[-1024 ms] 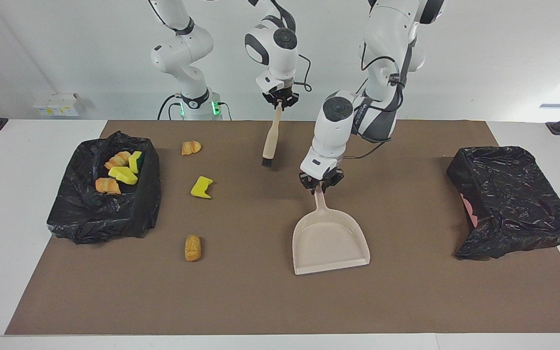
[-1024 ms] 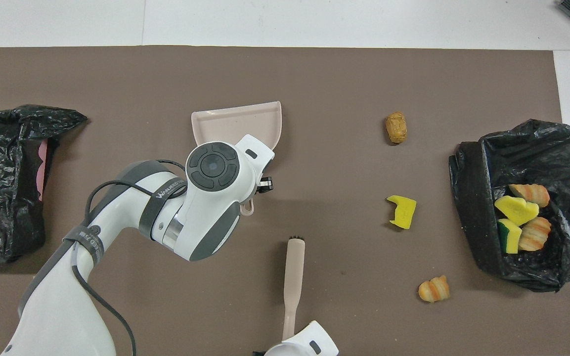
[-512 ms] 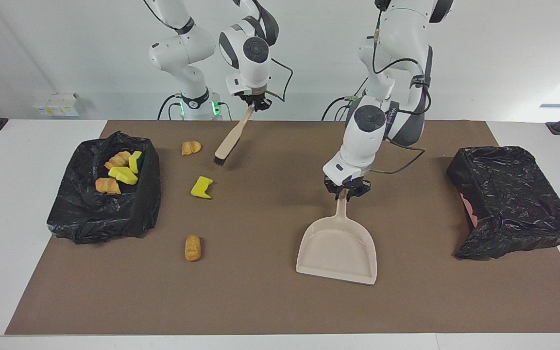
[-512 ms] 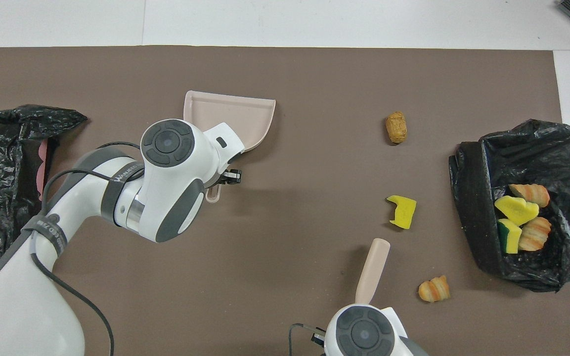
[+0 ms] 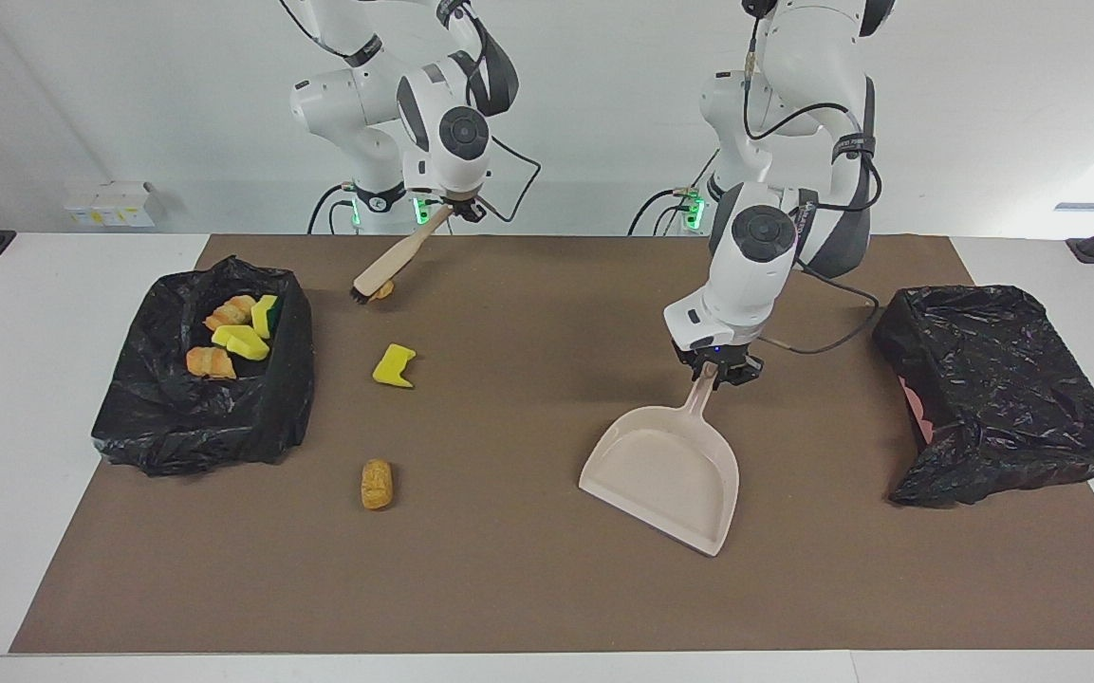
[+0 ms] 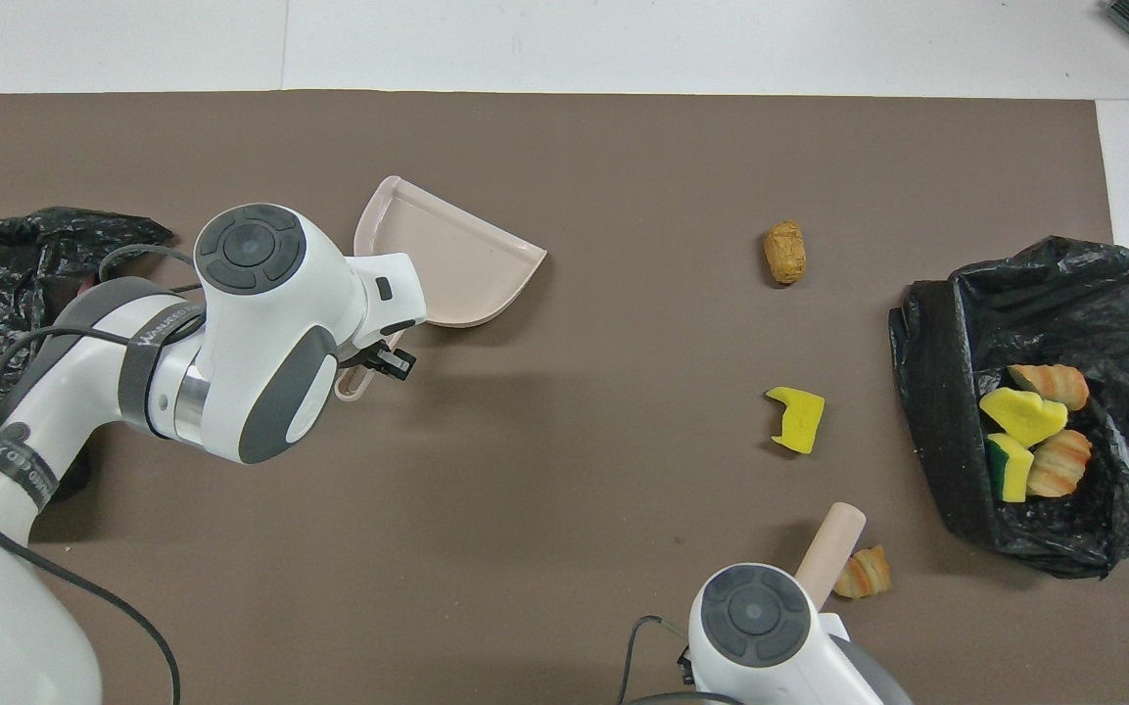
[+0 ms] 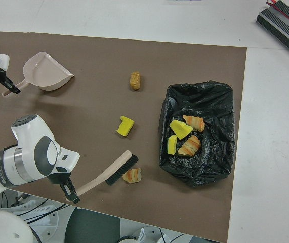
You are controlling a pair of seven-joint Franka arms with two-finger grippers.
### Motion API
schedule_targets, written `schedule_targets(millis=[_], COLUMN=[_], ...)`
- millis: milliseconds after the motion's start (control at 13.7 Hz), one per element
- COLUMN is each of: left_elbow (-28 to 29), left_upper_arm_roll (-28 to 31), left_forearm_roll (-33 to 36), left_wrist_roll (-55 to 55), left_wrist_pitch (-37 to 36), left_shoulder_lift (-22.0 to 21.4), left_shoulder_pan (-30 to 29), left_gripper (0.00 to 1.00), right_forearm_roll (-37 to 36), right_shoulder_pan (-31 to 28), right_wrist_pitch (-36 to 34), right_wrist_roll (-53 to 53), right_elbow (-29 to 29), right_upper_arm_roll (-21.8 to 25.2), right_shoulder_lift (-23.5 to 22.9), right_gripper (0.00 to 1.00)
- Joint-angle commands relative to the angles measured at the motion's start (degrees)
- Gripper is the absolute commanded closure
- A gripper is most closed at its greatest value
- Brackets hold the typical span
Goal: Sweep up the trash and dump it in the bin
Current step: 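Position the dustpan with the left gripper while the right gripper sweeps pieces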
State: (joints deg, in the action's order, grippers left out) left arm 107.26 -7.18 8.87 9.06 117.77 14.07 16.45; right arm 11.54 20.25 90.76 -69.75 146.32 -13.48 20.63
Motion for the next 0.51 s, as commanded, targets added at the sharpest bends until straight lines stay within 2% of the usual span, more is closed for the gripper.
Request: schedule_targets(millis=[0, 219, 439], left_elbow=[0.94, 1.02, 1.02], left_upper_arm_roll=[-0.11, -0.2, 0.06], left_forearm_roll=[4.04, 3.35, 1.77], left_wrist_roll=[3.57, 19.89, 35.1], left_wrist_pitch=[-1.23, -1.23, -2.81], left_shoulder_lift=[-1.41, -3.51, -5.54], left_shoulder_pan=[-0.36, -4.3, -5.72], left_gripper=[1.0, 1.0, 1.0], right_forearm_roll=[-2.31, -2.23, -0.39], right_shoulder_pan=[-1.0, -1.53, -3.99], right_wrist_pitch=[-4.52, -4.11, -2.01], right_wrist_roll=[-1.53, -0.04, 3.21], right_elbow=[2.04, 6.34, 6.61], right_upper_arm_roll=[-0.58, -0.58, -0.67], right_shoulder_lift=[4.15, 7.84, 7.85], right_gripper=[1.0, 1.0, 1.0])
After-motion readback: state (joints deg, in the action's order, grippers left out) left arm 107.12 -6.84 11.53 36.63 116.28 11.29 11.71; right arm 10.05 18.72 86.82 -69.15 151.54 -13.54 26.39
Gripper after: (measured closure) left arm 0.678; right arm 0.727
